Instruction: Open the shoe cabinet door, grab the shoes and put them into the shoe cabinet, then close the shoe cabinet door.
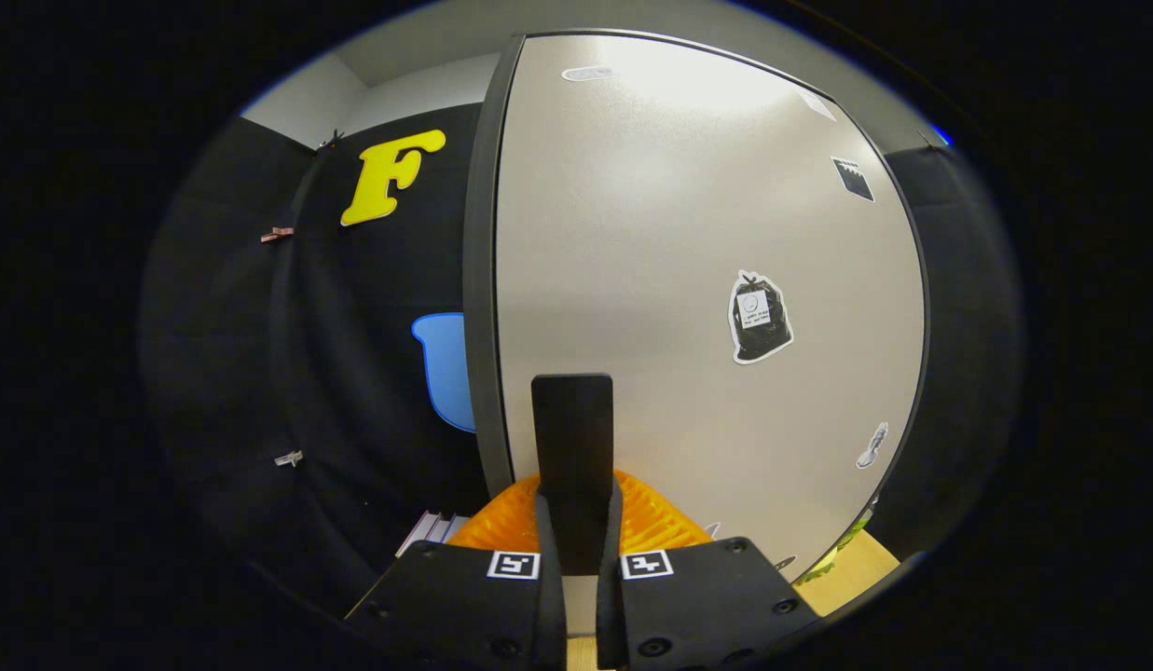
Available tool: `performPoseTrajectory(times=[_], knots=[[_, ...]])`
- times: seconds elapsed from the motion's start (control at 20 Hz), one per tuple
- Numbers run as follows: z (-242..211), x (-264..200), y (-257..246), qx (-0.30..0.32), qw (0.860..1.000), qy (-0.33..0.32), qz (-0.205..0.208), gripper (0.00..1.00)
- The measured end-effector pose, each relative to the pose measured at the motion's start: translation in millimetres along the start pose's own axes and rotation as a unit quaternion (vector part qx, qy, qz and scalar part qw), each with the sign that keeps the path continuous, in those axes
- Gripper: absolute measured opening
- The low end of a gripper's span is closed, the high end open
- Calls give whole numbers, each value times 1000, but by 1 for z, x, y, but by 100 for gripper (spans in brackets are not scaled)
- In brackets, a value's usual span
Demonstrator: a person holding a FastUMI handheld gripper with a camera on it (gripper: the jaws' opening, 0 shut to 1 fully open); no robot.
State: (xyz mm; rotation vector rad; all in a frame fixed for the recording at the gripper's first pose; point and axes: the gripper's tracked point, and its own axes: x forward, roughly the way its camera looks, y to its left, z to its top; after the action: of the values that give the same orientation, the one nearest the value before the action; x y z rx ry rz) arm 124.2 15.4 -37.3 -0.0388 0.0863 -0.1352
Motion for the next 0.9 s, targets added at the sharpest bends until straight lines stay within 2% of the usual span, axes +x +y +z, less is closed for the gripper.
performPoseTrajectory(times=[0.2, 0.45, 0.9], knots=[[3, -17, 0, 6, 1000, -1, 15, 17], [6, -68, -10, 4, 1000, 1, 24, 17], [7, -90, -25, 12, 998, 12, 57, 17]])
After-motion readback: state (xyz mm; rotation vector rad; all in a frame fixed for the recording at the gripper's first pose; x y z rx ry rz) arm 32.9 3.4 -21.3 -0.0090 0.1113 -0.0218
